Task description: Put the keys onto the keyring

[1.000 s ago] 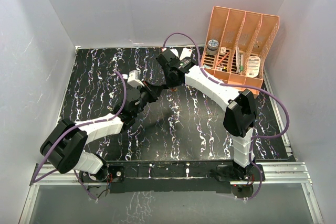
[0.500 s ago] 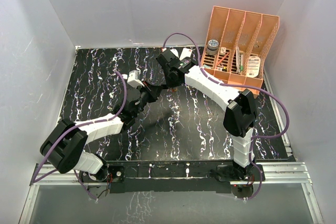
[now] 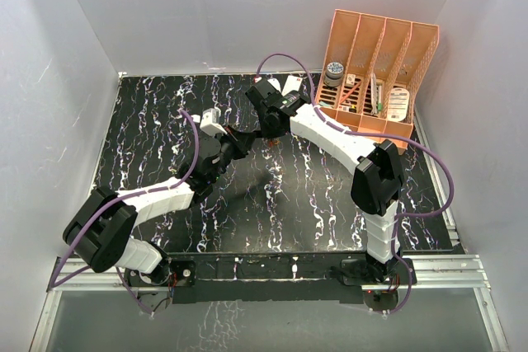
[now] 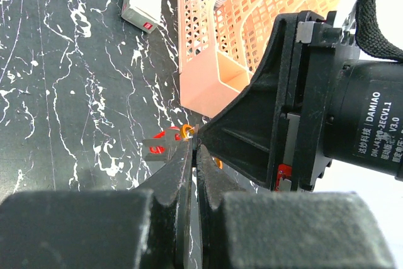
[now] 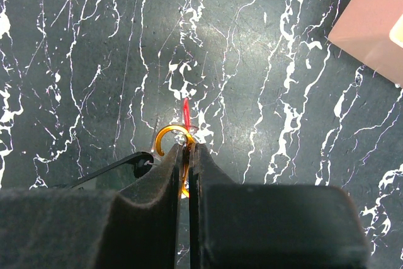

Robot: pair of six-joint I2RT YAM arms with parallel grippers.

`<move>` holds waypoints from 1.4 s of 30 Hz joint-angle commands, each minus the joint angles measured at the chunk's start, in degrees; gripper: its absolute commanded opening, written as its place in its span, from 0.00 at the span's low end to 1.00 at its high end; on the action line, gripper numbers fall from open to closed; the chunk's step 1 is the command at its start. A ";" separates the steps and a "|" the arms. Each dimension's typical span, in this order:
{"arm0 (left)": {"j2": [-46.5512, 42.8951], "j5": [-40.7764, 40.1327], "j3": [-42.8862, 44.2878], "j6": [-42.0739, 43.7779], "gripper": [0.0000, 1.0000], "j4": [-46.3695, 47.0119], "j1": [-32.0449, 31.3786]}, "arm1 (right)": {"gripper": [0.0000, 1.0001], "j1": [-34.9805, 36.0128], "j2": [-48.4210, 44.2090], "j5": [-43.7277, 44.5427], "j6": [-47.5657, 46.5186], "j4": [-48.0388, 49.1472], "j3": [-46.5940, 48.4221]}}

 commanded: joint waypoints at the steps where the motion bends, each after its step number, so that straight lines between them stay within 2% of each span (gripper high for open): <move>1: -1.80 -0.36 2.15 0.72 0.00 1.16 -0.17 | 0.00 0.05 -2.16 0.87 0.60 2.44 0.90; 42: 0.25 0.22 0.99 -0.73 0.00 1.56 -0.20 | 0.00 0.02 -1.99 0.91 0.60 2.18 1.69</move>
